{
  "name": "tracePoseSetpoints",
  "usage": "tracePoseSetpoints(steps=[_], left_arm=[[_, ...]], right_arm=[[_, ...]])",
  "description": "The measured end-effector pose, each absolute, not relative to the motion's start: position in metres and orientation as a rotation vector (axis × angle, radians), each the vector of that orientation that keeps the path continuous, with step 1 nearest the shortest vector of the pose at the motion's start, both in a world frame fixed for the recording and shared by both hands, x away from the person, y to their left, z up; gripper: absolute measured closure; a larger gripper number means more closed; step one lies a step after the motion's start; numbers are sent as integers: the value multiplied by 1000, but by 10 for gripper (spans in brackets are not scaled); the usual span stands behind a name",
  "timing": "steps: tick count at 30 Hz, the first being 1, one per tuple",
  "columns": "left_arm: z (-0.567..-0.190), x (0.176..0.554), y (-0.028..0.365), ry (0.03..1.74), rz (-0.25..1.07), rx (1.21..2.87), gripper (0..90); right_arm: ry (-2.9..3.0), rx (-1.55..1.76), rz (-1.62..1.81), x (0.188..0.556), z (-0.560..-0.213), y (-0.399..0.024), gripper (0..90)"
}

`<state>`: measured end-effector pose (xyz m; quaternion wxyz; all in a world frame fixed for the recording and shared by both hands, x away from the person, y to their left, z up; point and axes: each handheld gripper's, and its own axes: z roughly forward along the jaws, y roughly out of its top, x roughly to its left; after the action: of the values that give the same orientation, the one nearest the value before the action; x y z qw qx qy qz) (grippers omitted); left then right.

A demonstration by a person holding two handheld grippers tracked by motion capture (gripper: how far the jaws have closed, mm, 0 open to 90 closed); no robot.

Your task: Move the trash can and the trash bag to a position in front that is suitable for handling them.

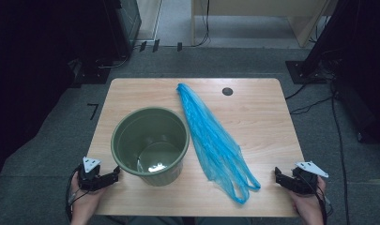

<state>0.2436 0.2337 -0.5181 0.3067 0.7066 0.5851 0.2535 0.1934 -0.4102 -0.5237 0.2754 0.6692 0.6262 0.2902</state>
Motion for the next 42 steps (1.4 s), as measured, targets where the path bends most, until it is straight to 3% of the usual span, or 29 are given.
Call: tracePoseSetpoints(steps=[4,12,15,26,42], left_arm=[[-518,244,234,1543,669,1873,112],[-518,244,233,1545,669,1872,113],[-518,245,232,1556,677,1862,125],[-518,245,231,1559,677,1858,130],[-518,244,230,1561,678,1856,133]], right_arm=[[1627,1825,752,195,-519,-408,241],[1640,1681,919,194,-495,-364,233],[1678,1635,1135,194,-489,-339,234],[1882,1518,1120,210,-507,-268,378],[1893,1578,897,214,-523,-281,393]])
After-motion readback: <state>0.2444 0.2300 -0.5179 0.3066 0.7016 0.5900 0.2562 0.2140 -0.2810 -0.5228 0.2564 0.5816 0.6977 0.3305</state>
